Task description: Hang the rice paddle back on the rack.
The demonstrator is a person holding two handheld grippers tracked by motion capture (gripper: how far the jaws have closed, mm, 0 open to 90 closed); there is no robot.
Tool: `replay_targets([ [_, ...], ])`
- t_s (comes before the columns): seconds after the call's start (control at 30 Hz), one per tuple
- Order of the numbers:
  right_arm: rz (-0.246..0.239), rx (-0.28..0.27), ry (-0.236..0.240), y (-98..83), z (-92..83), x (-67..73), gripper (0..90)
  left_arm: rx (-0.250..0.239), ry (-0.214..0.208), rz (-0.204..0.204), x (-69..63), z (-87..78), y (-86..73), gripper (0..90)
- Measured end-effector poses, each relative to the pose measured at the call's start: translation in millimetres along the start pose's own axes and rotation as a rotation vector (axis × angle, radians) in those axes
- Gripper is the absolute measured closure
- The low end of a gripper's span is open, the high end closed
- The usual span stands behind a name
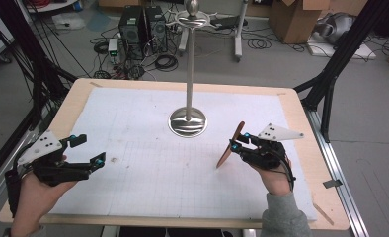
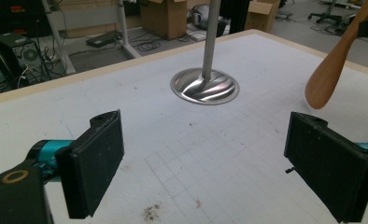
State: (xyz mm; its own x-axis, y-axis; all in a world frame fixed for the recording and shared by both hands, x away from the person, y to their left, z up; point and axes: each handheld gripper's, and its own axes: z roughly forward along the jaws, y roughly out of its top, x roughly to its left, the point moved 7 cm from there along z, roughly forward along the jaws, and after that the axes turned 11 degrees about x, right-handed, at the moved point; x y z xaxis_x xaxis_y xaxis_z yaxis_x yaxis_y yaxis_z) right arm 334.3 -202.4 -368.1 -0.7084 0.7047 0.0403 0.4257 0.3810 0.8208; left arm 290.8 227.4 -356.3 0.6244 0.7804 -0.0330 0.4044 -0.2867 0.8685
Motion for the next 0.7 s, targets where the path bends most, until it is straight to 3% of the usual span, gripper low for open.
replay_targets([
  [0.3,-0.016,-0.019,-0.002,7.2,-2.3,0.8,64.7,-0.019,-0.001,0.007,-2.7,-4.3,4.9,12.5],
  [0.57,-0.054,-0.029,0.002,26.0,-6.0,3.2,64.6,-0.019,0.002,0.005,-1.4,-5.5,4.3,12.5],
  [0.7,-0.057,-0.011,0.028,33.8,-3.6,3.2,64.7,-0.023,-0.003,0.002,-2.1,-6.0,4.3,12.5],
])
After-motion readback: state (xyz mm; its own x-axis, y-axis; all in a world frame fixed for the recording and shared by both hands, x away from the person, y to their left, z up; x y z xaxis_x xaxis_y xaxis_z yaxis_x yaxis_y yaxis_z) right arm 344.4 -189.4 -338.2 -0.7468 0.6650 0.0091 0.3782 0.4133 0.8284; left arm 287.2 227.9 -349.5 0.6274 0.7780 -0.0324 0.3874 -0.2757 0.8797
